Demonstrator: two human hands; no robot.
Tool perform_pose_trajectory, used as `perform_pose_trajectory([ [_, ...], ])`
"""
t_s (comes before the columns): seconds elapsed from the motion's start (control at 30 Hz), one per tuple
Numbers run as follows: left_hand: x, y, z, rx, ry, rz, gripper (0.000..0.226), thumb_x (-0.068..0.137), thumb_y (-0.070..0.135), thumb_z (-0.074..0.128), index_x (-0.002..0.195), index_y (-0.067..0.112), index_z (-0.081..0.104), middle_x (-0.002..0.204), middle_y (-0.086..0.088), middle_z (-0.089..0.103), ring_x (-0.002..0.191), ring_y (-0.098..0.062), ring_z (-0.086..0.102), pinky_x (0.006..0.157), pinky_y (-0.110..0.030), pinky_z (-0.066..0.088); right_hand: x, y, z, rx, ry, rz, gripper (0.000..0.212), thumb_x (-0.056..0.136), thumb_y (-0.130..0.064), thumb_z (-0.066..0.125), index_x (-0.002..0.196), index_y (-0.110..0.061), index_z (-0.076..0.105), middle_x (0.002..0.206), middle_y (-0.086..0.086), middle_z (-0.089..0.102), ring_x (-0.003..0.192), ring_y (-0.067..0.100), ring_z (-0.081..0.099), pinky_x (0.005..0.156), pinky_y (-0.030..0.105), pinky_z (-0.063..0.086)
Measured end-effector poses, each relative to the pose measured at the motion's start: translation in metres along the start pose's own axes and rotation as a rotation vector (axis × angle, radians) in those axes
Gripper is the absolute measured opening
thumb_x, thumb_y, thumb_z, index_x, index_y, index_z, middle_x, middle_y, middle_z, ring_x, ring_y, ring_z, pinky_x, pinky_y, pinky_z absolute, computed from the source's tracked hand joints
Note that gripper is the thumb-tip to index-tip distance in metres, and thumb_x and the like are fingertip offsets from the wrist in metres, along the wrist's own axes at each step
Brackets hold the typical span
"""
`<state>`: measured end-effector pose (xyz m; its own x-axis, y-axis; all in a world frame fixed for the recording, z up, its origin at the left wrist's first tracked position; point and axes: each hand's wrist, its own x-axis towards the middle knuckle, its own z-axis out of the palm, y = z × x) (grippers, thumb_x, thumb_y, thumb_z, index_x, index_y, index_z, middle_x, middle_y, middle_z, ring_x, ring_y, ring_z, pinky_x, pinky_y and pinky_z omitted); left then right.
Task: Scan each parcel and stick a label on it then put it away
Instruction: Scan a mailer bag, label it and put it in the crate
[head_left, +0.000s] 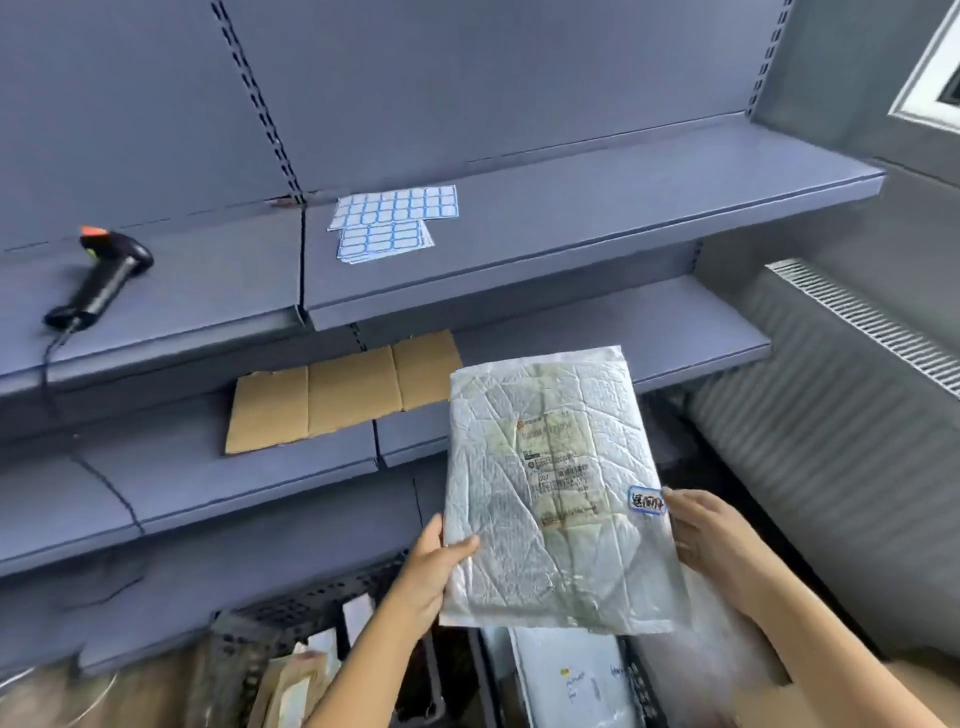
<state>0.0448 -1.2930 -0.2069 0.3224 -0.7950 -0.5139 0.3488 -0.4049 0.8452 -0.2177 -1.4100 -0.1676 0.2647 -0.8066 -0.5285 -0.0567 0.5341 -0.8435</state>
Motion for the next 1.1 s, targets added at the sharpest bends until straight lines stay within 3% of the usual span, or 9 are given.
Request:
perform_pose_trajectory([
  [0.13, 0.007, -0.038, -0.004, -0.059, 0.14, -0.085, 0.051, 0.087, -0.008, 0.057, 0.134, 0.005, 0.041, 0.103, 0.002, 0.061, 0.091, -0.01, 0.059, 0.08, -0.023, 0.05, 0.029, 0.013, -0.005, -0.095, 0.13, -0.035, 0.018, 0.092, -0.023, 0.061, 0.084, -0.009, 0.051, 0.077, 0.009, 0.051, 0.069, 0.016, 0.047, 0.064, 0.027, 0.04],
  [0.27, 0.025, -0.09, -0.016, -0.115, 0.245, -0.205, 0.079, 0.079, 0.006, 0.071, 0.146, 0.009, 0.03, 0.139, -0.012, 0.05, 0.125, -0.026, 0.05, 0.109, -0.05, 0.034, 0.054, 0.034, 0.01, -0.293, 0.059, -0.019, 0.025, 0.094, -0.012, 0.053, 0.071, -0.012, 0.044, 0.068, 0.005, 0.047, 0.063, 0.014, 0.044, 0.06, 0.025, 0.036],
  [0.47, 0.061, -0.16, -0.01, -0.099, 0.255, -0.376, 0.076, 0.085, 0.006, 0.066, 0.148, 0.014, 0.025, 0.147, -0.002, 0.037, 0.134, -0.024, 0.039, 0.113, -0.04, 0.028, 0.095, 0.121, 0.034, -0.409, -0.035, 0.128, 0.02, 0.094, -0.012, 0.055, 0.077, -0.014, 0.045, 0.068, 0.002, 0.05, 0.061, 0.011, 0.049, 0.058, 0.023, 0.038],
  [0.57, 0.096, -0.21, -0.021, -0.048, 0.254, -0.46, 0.078, 0.087, 0.009, 0.066, 0.15, 0.015, 0.021, 0.151, -0.003, 0.033, 0.137, -0.023, 0.035, 0.113, -0.041, 0.028, 0.121, 0.169, 0.037, -0.427, -0.056, 0.186, 0.023, 0.092, -0.011, 0.057, 0.073, -0.014, 0.046, 0.066, 0.002, 0.05, 0.062, 0.013, 0.051, 0.059, 0.024, 0.04],
  [0.7, 0.145, -0.278, -0.038, 0.018, 0.244, -0.544, 0.056, 0.088, 0.009, 0.063, 0.139, 0.013, 0.039, 0.139, -0.008, 0.05, 0.123, -0.026, 0.051, 0.105, -0.049, 0.038, 0.152, 0.229, 0.033, -0.43, -0.03, 0.285, 0.025, 0.092, -0.015, 0.058, 0.072, -0.016, 0.043, 0.065, 0.0, 0.051, 0.062, 0.012, 0.053, 0.061, 0.025, 0.041],
  [0.8, 0.178, -0.322, -0.048, 0.002, 0.25, -0.564, 0.051, 0.09, 0.007, 0.062, 0.135, 0.012, 0.038, 0.134, 0.004, 0.049, 0.119, -0.02, 0.052, 0.098, -0.034, 0.04, 0.176, 0.275, 0.025, -0.427, 0.002, 0.324, 0.024, 0.092, -0.015, 0.058, 0.073, -0.016, 0.044, 0.066, -0.001, 0.052, 0.063, 0.012, 0.054, 0.06, 0.024, 0.042],
  [0.9, 0.203, -0.372, -0.056, 0.025, 0.266, -0.623, 0.071, 0.08, 0.014, 0.07, 0.142, 0.012, 0.035, 0.145, -0.004, 0.044, 0.129, -0.028, 0.045, 0.106, -0.049, 0.035, 0.196, 0.308, 0.025, -0.437, -0.003, 0.352, 0.022, 0.092, -0.014, 0.057, 0.074, -0.014, 0.045, 0.067, 0.001, 0.053, 0.061, 0.01, 0.055, 0.059, 0.023, 0.043],
  [1.0, 0.221, -0.412, -0.058, 0.016, 0.331, -0.667, 0.058, 0.084, 0.01, 0.065, 0.137, 0.014, 0.041, 0.141, -0.005, 0.048, 0.125, -0.029, 0.049, 0.091, -0.043, 0.045, 0.214, 0.331, 0.031, -0.431, 0.002, 0.371, 0.023, 0.092, -0.014, 0.057, 0.073, -0.015, 0.045, 0.065, 0.0, 0.053, 0.06, 0.01, 0.055, 0.059, 0.023, 0.043],
  [1.1, 0.234, -0.431, -0.049, 0.024, 0.383, -0.687, 0.042, 0.089, 0.008, 0.058, 0.13, 0.014, 0.047, 0.125, 0.0, 0.055, 0.107, -0.021, 0.053, 0.073, -0.031, 0.036, 0.23, 0.345, 0.04, -0.434, -0.008, 0.383, 0.022, 0.093, -0.013, 0.057, 0.074, -0.015, 0.045, 0.065, 0.0, 0.052, 0.061, 0.012, 0.054, 0.06, 0.024, 0.043],
])
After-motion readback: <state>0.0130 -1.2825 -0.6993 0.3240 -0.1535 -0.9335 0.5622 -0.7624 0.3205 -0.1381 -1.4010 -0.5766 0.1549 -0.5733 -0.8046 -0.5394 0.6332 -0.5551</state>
